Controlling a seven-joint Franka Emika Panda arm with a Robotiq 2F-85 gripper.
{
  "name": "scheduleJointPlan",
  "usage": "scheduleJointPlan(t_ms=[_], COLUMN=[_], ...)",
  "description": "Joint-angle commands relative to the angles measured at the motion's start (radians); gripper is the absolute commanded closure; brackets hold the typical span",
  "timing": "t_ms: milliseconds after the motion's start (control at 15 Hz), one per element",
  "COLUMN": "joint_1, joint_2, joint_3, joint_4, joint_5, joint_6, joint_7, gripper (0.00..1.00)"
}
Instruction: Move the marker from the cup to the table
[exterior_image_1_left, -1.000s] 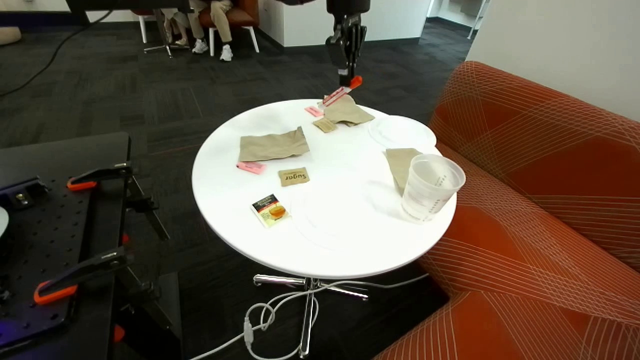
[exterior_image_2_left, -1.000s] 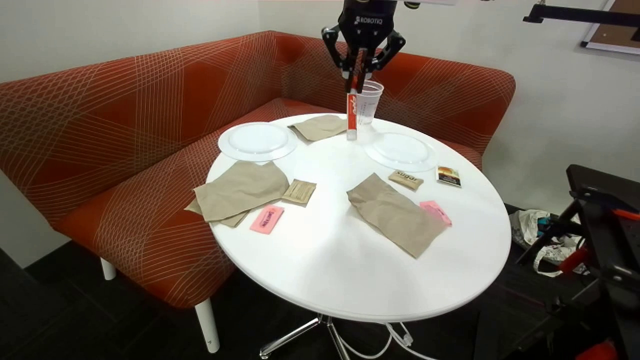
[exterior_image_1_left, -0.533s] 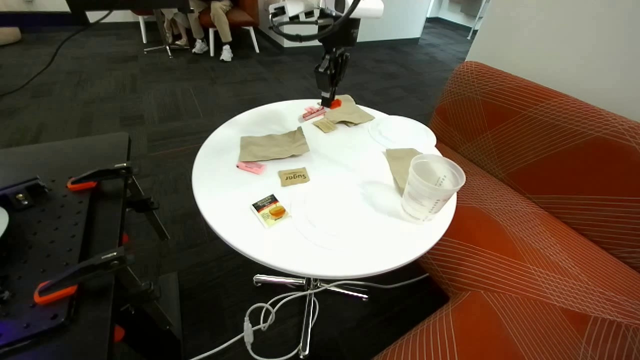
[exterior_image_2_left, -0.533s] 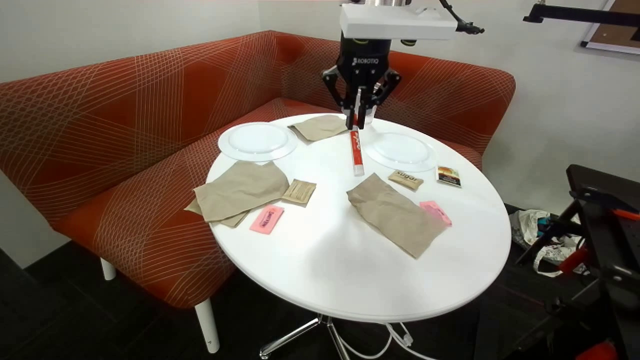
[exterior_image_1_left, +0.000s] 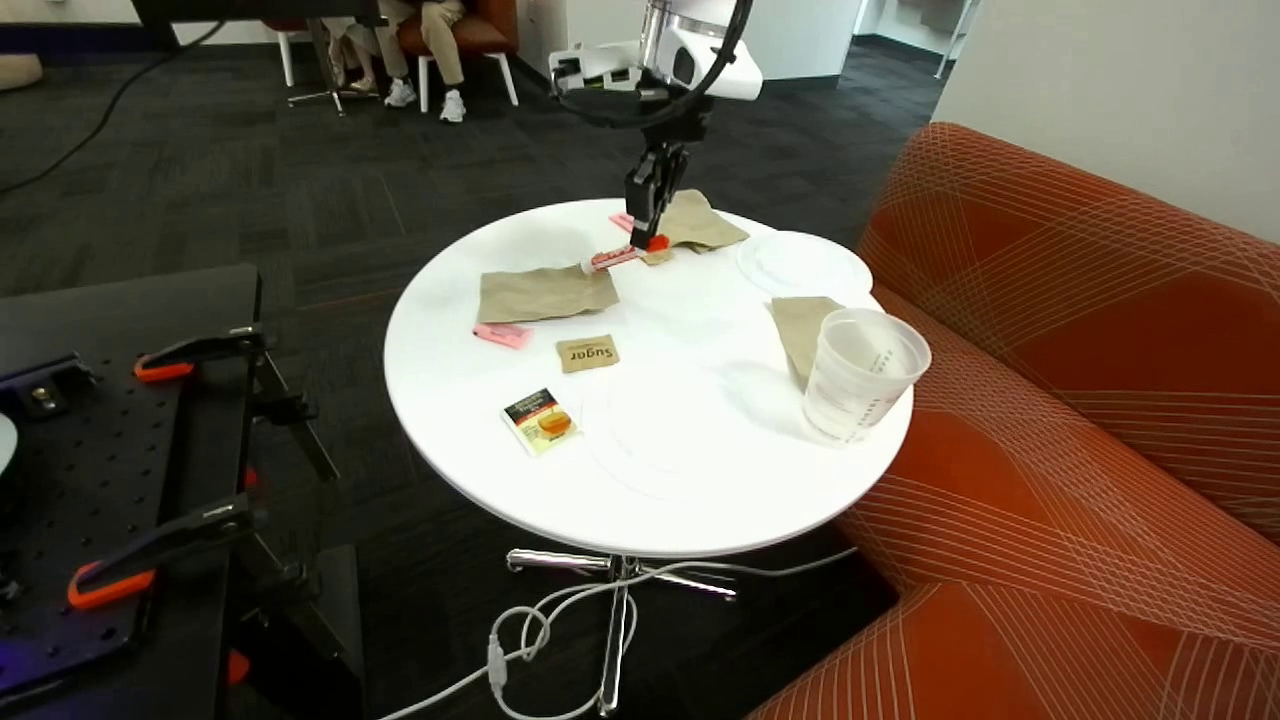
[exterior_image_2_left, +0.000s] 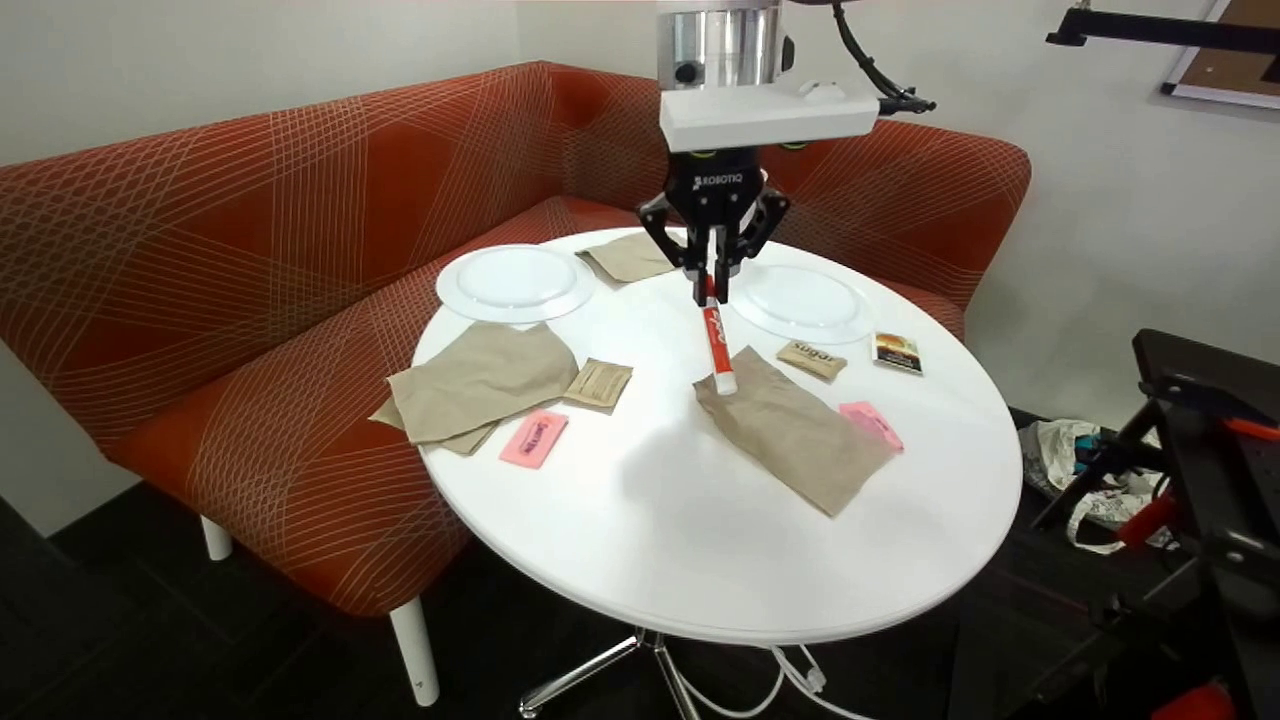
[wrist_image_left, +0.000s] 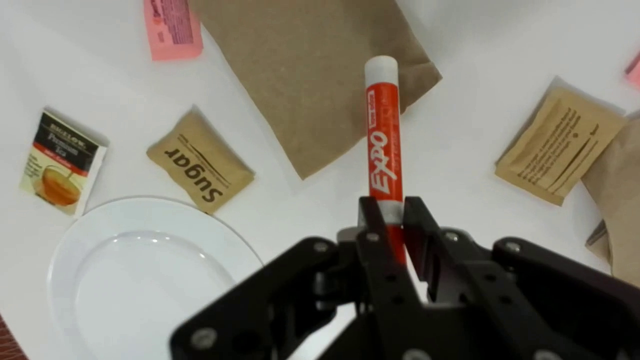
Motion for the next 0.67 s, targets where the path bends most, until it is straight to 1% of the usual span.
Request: scheduleJointPlan(t_ms=[0, 67, 200, 267, 533, 600], joint_1=[0.021, 0.026, 0.04, 0.044, 0.058, 0.06], joint_2=[0.044, 0.049, 0.049, 0.046, 0.027, 0.027], joint_3=[-0.02, -0.023, -0.036, -0.04, -0.056, -0.059], joint_4=[0.064, 0.069, 0.073, 0.073, 0.074, 0.079], joint_5=[0.002, -0.003, -0.016, -0.022, -0.042, -0.045], joint_6=[-0.049, -0.048, -0.039, -0.032, -0.018, -0.02], joint_7=[-0.007, -0.006, 0.007, 0.007, 0.008, 0.009], gripper=[0.58, 0.57, 0.44, 0.35, 0.05, 0.01])
